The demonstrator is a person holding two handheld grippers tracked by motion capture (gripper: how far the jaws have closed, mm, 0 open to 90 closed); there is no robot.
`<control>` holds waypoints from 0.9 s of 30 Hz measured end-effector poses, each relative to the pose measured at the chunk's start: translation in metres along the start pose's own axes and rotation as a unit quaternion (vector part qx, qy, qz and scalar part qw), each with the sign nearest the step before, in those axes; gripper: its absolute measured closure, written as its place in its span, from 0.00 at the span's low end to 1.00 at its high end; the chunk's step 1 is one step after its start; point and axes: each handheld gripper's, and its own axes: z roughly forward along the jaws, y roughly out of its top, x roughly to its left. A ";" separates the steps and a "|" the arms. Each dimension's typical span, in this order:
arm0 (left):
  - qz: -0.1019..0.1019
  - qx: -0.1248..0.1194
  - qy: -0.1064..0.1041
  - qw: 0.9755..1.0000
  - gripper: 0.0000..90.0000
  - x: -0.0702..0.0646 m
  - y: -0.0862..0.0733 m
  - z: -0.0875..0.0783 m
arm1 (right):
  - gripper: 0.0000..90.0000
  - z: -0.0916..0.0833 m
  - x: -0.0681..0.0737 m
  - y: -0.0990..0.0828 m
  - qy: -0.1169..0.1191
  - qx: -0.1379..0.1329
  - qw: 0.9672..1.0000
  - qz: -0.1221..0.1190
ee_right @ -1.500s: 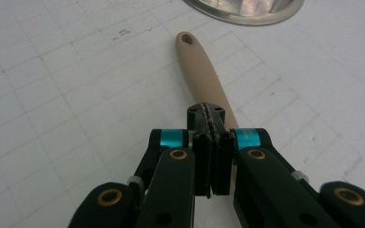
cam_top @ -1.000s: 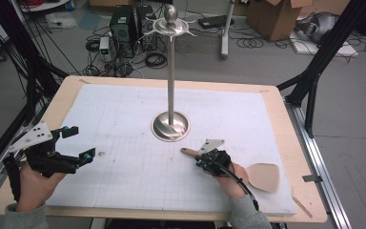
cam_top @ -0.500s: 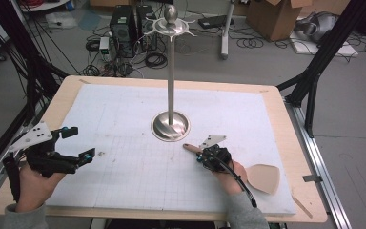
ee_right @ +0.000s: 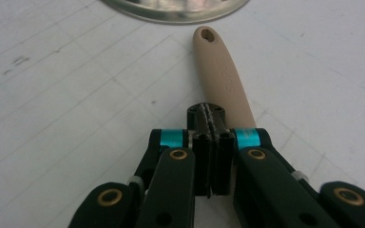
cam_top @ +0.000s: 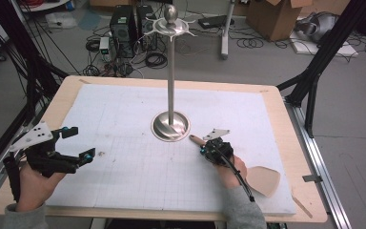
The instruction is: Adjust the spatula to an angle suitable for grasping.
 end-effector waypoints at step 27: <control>0.002 -0.003 -0.001 1.000 0.02 -0.001 0.001 0.000 | 1.00 0.006 -0.025 0.002 -0.051 -0.016 0.997 0.064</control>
